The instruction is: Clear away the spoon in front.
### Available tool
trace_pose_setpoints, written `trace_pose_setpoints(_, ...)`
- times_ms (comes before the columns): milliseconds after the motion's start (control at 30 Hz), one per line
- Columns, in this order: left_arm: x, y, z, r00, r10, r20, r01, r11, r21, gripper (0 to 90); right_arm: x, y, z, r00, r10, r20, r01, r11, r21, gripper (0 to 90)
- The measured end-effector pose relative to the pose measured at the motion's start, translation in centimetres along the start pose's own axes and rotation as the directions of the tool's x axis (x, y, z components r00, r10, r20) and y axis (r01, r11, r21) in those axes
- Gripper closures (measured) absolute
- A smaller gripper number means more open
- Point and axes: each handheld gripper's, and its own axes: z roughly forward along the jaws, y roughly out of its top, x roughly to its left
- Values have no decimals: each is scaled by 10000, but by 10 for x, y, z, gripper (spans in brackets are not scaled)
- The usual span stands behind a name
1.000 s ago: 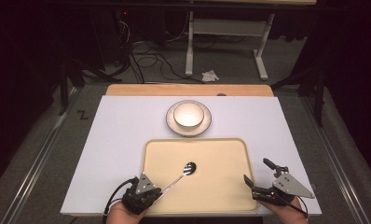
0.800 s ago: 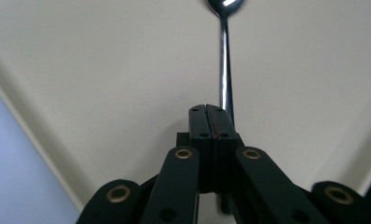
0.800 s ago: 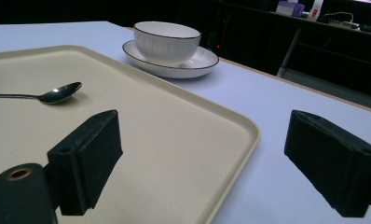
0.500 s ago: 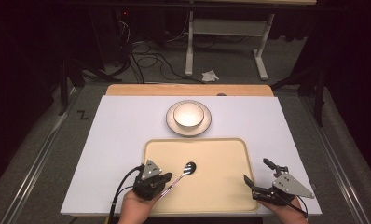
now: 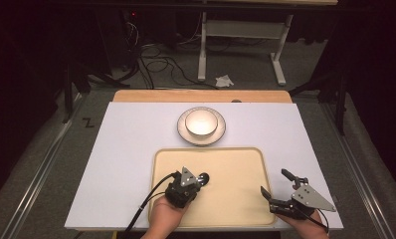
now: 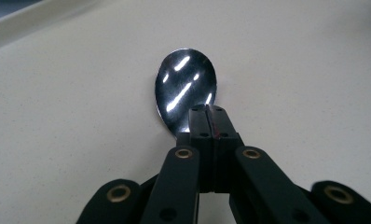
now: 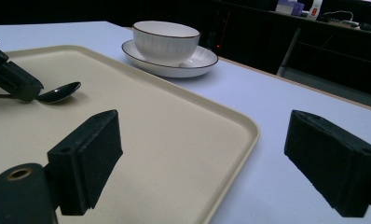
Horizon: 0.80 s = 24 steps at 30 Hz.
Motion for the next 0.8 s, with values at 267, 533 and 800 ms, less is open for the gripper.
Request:
trace_pose_setpoints(267, 12, 1, 0, 9993, -235, -297, 235, 9997, 3, 900, 0, 0, 0, 10000, -45, 10, 45, 10000, -1, 119)
trace_pose_setpoints(533, 34, 2, -3, 9951, -627, -759, 632, 9980, 37, 900, 0, 0, 1, 10000, -89, -14, 89, 10000, -17, 119)
trace_pose_setpoints(800, 50, 1, -6, 9903, -827, -1116, 841, 9964, 85, 900, 0, -1, 1, 10000, -2, -51, 2, 10000, -1, 120)
